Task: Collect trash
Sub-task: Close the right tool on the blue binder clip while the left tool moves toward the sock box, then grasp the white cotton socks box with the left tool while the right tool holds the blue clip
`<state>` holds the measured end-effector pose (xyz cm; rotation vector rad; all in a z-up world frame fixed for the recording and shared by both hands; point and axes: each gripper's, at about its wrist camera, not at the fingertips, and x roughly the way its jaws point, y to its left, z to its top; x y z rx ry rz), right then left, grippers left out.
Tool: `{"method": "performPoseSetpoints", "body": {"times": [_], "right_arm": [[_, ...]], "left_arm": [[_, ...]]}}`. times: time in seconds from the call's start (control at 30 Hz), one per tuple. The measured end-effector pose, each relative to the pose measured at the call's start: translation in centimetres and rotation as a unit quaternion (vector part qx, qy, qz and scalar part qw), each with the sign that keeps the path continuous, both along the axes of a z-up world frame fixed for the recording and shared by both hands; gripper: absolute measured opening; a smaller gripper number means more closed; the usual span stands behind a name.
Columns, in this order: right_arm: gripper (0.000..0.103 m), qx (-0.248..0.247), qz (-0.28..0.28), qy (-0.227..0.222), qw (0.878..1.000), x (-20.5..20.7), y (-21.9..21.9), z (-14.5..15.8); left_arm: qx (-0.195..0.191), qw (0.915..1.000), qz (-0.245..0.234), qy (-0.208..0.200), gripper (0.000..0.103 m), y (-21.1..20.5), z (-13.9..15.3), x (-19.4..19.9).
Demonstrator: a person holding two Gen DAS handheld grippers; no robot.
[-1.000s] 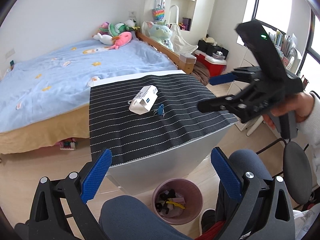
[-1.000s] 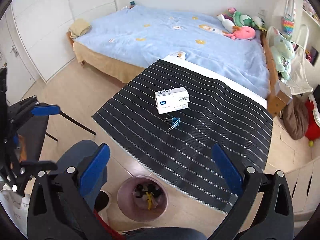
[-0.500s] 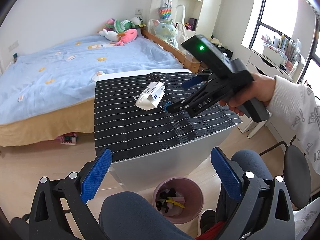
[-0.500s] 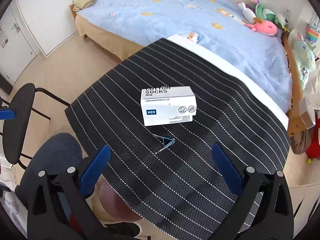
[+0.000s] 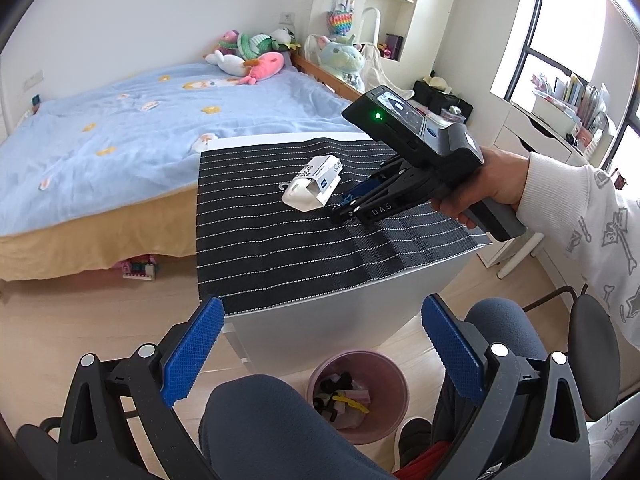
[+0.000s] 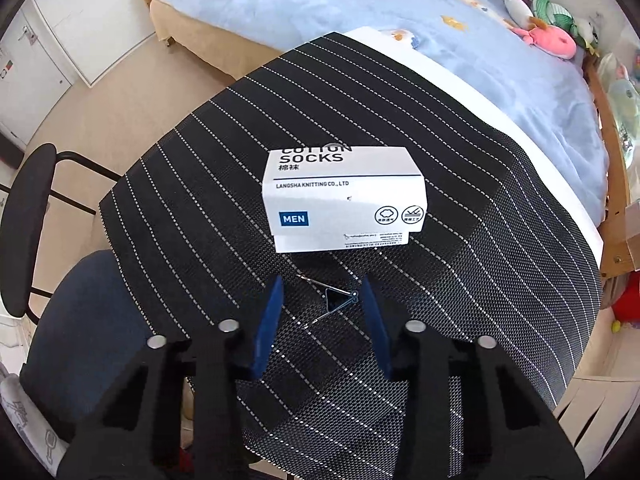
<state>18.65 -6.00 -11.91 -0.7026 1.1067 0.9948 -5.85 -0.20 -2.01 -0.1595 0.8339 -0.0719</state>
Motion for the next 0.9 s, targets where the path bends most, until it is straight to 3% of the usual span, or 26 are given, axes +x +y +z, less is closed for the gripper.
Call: {"method": "performPoseSetpoints", "body": {"times": [0.2,0.9], "right_arm": [[0.016,0.003,-0.013,-0.004,1.0,0.1,-0.2,0.2],[0.014,0.057,-0.103,0.016,0.993,0.9,-5.7,3.8]], "left_arm": [[0.0,1.0,-0.002,0.0,0.095,-0.2,0.0,0.1],[0.03,0.9985,-0.04,-0.021,0.095,-0.9,2.8,5.0]]}}
